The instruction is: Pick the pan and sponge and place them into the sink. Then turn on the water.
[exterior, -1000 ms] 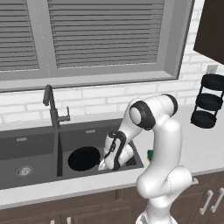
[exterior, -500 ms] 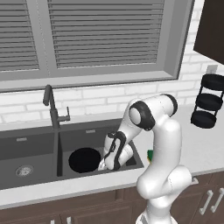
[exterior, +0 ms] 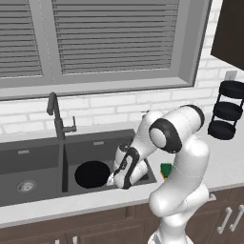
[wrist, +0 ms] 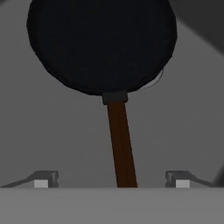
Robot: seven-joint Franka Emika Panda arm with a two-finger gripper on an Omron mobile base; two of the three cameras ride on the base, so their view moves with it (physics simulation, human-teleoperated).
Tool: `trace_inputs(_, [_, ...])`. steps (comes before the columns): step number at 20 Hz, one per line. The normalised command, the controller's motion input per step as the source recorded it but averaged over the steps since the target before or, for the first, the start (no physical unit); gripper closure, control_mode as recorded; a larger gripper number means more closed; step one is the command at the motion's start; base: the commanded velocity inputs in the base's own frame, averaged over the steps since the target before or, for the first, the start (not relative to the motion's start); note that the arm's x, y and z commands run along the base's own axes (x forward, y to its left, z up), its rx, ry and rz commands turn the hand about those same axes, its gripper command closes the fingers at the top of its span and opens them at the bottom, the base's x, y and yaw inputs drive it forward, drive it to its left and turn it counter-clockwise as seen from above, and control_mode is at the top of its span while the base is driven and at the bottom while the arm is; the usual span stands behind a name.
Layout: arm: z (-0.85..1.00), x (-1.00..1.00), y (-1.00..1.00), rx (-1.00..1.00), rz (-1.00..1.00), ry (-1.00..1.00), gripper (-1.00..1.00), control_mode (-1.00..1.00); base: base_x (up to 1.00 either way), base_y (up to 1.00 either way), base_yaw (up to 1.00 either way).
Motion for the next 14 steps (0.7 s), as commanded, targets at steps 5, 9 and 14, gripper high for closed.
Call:
trace_inputs(5, [1.00,0.00,-0.07,0.00,-0.17,0.01,-1.00,-1.00,0.00,0.00,0.00])
trace_inputs(9, [1.00,0.11,-0.16,0.00,-0.14,0.03,-1.00,-1.00,0.00,0.00,0.00])
trace_inputs(14, [1.00,0.05,-0.11,0.00,-0.14,0.10,-1.00,-1.00,0.00,0.00,0.00])
